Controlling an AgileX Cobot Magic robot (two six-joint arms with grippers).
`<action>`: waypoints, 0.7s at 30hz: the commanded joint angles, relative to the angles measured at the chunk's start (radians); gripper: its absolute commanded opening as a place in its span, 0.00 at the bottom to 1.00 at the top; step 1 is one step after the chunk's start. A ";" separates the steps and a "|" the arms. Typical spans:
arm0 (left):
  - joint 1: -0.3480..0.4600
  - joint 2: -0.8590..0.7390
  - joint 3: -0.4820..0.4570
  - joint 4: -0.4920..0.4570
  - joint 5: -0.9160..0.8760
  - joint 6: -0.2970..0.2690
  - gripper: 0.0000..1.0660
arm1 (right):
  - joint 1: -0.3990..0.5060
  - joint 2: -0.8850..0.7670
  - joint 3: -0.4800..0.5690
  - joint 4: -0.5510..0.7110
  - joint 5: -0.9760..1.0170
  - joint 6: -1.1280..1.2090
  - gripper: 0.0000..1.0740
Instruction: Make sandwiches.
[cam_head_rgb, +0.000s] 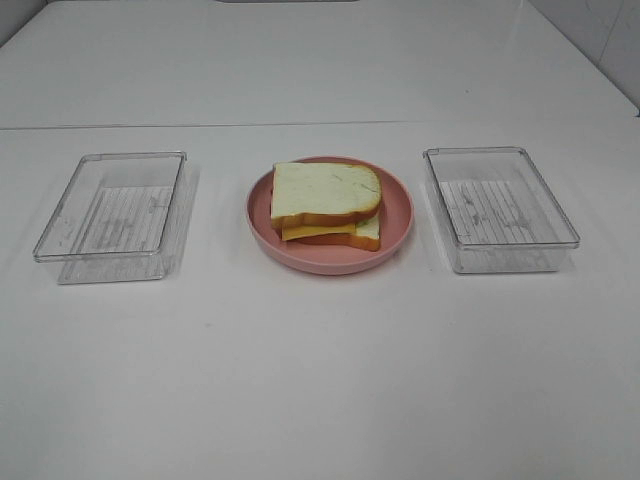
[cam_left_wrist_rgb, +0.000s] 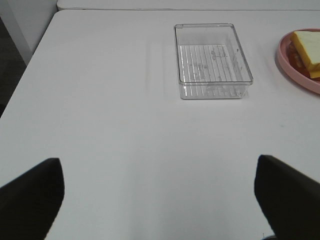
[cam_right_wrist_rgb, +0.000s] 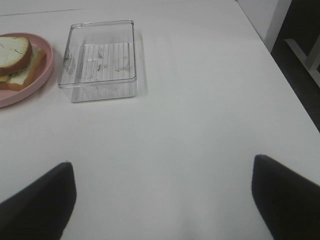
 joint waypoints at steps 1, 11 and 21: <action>0.001 -0.019 0.000 -0.008 -0.006 0.000 0.92 | 0.000 -0.031 0.004 -0.013 -0.014 -0.008 0.83; 0.004 -0.019 0.000 -0.008 -0.006 0.000 0.92 | -0.001 -0.031 0.004 -0.008 -0.014 -0.008 0.83; 0.004 -0.012 0.000 -0.008 -0.006 0.000 0.92 | -0.001 -0.031 0.004 0.017 -0.014 -0.004 0.83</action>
